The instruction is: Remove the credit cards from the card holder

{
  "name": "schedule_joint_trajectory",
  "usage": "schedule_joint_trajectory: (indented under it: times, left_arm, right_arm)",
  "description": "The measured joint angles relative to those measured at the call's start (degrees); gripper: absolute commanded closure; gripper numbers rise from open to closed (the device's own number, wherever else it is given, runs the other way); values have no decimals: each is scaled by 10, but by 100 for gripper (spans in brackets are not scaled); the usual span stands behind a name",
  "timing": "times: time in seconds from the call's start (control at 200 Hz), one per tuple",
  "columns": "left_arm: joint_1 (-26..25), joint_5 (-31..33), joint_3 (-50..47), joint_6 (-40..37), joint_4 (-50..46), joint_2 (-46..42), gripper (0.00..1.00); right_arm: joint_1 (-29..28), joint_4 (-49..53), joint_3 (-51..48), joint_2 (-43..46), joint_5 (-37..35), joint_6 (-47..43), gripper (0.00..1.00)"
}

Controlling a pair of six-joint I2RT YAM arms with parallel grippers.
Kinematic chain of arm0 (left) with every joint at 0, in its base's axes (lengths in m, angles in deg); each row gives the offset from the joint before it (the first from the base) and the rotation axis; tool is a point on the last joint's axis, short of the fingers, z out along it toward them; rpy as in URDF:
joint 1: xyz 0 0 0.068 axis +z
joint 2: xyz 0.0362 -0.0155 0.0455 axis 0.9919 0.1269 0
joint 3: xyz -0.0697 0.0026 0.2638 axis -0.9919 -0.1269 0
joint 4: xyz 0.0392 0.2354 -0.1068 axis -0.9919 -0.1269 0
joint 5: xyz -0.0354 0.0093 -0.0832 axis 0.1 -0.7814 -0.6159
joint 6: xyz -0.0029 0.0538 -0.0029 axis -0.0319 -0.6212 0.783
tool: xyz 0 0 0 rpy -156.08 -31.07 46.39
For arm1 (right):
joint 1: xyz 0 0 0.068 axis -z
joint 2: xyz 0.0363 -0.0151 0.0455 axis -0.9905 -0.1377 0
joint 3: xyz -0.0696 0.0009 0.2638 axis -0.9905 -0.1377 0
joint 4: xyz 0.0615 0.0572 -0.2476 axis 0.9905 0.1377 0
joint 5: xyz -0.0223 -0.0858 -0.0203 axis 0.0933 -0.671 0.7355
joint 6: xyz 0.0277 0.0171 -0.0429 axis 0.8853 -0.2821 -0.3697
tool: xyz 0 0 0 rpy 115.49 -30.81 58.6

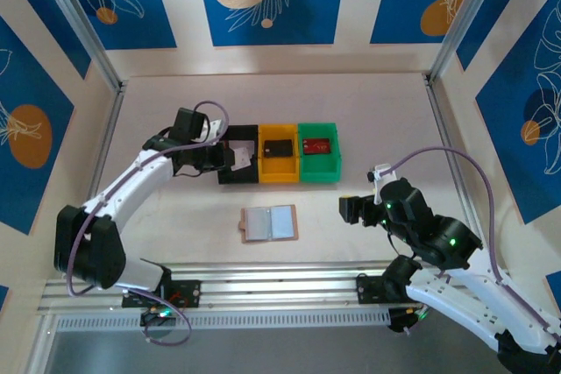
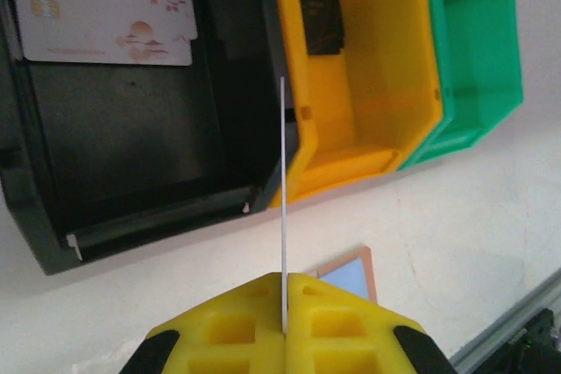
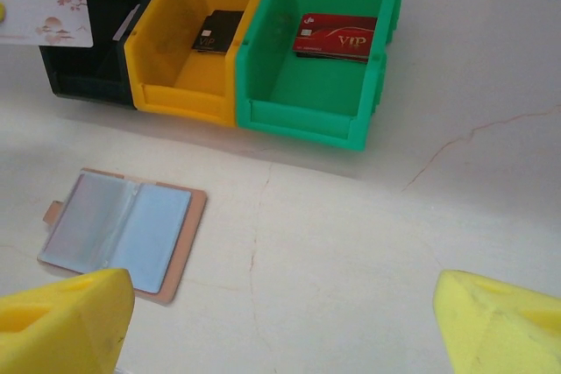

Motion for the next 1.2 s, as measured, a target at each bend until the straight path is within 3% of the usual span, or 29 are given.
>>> schedule_joint_trajectory:
  times: [0.775, 1.2]
  left_arm:
    - [5, 76, 208, -16, -53, 240, 100]
    - [6, 70, 235, -27, -66, 296, 100]
  right_arm:
    - [-9, -5, -9, 13, 0, -8, 11]
    - [-9, -9, -16, 16, 3, -17, 11]
